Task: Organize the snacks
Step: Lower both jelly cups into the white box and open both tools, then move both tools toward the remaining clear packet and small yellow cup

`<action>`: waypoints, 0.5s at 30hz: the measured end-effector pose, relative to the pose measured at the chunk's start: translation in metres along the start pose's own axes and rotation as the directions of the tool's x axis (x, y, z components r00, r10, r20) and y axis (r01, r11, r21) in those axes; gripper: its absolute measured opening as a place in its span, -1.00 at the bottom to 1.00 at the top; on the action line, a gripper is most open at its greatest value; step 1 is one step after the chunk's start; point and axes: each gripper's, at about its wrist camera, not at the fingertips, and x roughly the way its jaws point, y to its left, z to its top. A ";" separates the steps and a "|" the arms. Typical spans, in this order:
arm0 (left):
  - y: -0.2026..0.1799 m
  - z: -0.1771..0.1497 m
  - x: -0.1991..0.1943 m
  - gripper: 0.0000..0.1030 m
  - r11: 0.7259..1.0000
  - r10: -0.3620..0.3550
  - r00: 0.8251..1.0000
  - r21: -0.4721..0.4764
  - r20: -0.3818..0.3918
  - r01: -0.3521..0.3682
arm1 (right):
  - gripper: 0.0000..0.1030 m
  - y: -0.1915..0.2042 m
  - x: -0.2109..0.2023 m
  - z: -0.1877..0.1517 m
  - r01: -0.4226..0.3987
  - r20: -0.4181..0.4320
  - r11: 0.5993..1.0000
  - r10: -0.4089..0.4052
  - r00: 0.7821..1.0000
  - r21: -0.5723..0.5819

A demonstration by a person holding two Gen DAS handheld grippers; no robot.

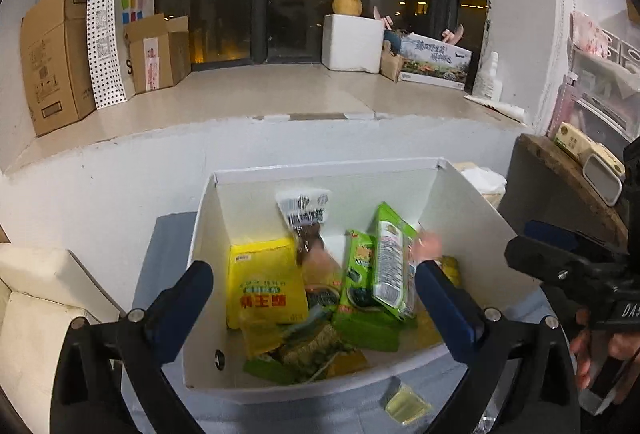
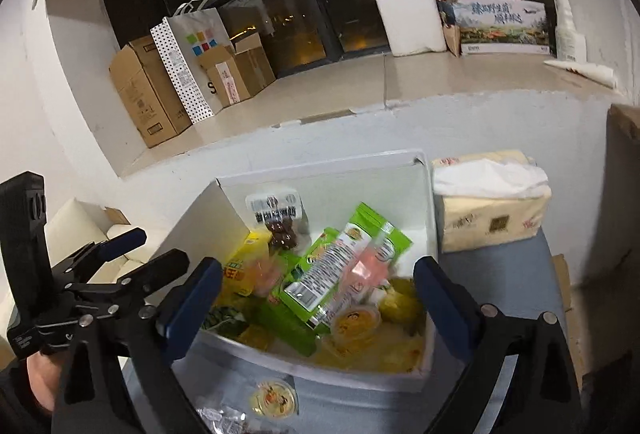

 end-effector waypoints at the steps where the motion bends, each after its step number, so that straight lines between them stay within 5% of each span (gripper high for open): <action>1: 0.000 -0.002 -0.001 1.00 1.000 0.012 1.000 0.004 0.003 -0.012 | 1.00 -0.001 -0.003 -0.002 0.000 0.008 1.000 0.000 1.000 0.001; 8: -0.007 -0.023 -0.029 1.00 1.000 -0.009 1.000 0.017 0.005 0.009 | 1.00 0.001 -0.039 -0.024 -0.052 0.026 0.999 0.052 0.998 -0.012; 15: -0.016 -0.088 -0.083 1.00 0.998 -0.055 0.998 -0.028 0.000 0.055 | 1.00 0.029 -0.070 -0.096 -0.008 -0.022 0.986 0.004 1.000 -0.169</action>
